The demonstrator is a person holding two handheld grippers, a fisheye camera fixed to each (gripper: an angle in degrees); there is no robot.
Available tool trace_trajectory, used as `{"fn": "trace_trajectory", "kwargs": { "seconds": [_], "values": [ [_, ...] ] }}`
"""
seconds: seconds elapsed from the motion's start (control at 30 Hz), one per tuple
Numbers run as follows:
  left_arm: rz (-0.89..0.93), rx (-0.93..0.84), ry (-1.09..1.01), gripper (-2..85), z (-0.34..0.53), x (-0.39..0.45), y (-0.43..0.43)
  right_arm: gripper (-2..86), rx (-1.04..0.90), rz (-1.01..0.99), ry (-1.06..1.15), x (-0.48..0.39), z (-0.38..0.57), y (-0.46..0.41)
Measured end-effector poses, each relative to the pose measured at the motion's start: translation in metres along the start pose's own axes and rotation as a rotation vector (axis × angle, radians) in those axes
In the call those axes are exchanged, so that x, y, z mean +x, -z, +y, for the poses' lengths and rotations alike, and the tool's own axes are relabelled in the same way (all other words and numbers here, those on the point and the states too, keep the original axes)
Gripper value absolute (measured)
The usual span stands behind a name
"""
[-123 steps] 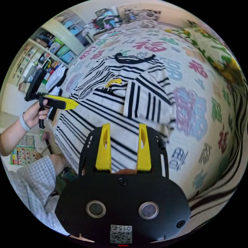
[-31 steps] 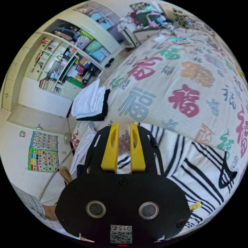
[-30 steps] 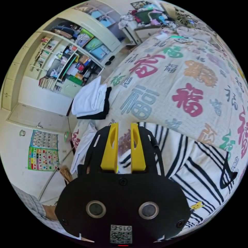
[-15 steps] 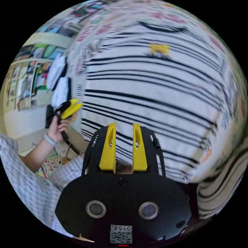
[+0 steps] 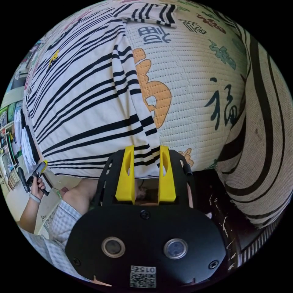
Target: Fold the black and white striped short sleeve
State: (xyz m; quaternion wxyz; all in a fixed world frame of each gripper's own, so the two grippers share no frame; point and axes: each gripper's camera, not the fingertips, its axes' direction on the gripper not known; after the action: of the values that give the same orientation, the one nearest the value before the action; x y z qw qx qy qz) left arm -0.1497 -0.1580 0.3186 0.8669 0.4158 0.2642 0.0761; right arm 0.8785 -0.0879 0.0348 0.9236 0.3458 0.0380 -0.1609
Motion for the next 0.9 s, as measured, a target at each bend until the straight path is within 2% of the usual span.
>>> {"fn": "trace_trajectory", "kwargs": {
  "seconds": [0.17, 0.27, 0.4, 0.53, 0.83, 0.9],
  "values": [
    [0.122, -0.086, 0.003, 3.9, -0.003, 0.007, -0.014, 6.8, -0.054, -0.039, 0.097, 0.02, 0.007, 0.023],
    [0.254, -0.134, -0.03, 1.6, 0.001, 0.01, -0.032, 2.1, -0.069, -0.176, 0.152, 0.04, 0.021, 0.037],
    [0.189, -0.101, -0.058, 0.5, 0.002, 0.017, -0.035, 0.5, -0.038, -0.217, 0.174, 0.065, 0.039, 0.067],
    [0.147, -0.141, -0.149, 0.2, 0.003, 0.028, -0.05, 0.0, -0.079, -0.11, 0.262, 0.071, 0.052, 0.09],
    [0.186, -0.205, -0.181, 1.0, -0.006, 0.031, -0.117, 4.8, -0.134, -0.111, 0.152, 0.11, 0.074, 0.119],
    [0.114, -0.238, -0.189, 1.1, -0.004, 0.028, -0.123, 5.1, -0.137, -0.048, 0.133, 0.116, 0.09, 0.132]
  ]
}}
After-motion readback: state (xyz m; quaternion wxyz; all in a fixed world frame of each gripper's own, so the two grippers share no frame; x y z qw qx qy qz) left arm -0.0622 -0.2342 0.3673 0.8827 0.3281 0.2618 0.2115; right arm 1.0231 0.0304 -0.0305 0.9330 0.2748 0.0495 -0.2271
